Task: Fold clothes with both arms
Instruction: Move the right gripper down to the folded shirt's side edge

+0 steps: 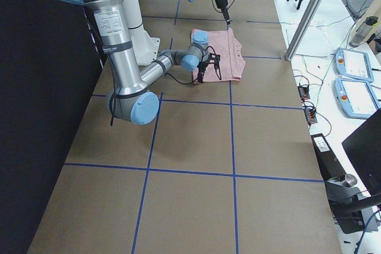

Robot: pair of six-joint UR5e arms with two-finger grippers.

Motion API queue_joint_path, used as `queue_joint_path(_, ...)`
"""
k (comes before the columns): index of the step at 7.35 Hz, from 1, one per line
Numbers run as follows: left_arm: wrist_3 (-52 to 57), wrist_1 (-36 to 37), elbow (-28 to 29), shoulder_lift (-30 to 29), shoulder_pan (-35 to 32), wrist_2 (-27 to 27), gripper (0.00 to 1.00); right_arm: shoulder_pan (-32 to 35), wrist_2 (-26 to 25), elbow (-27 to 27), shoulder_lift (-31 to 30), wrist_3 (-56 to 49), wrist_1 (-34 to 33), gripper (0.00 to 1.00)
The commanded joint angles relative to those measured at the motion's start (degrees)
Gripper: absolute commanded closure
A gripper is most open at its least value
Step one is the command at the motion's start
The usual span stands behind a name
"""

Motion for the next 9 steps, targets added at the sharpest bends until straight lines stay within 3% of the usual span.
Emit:
queue_joint_path(1,-0.1,0.0,-0.3,0.0,0.1,0.0,0.00,-1.1,0.3,0.5,-0.5,0.1,0.0,0.01)
queue_joint_path(2,-0.1,0.0,-0.3,0.0,0.1,0.0,0.00,-1.1,0.7,0.5,-0.5,0.1,0.0,0.08)
queue_joint_path(4,-0.2,0.0,-0.4,-0.1,0.1,-0.1,0.00,-1.3,1.0,0.6,-0.7,0.0,-0.1,0.79)
queue_joint_path(5,-0.2,0.0,-0.3,-0.1,0.1,-0.1,0.00,-1.4,1.1,0.6,-1.1,0.0,0.0,1.00)
queue_joint_path(9,-1.4,0.0,-0.7,-0.1,0.9,0.0,0.00,-3.0,0.9,5.8,-5.5,-0.1,-0.1,1.00)
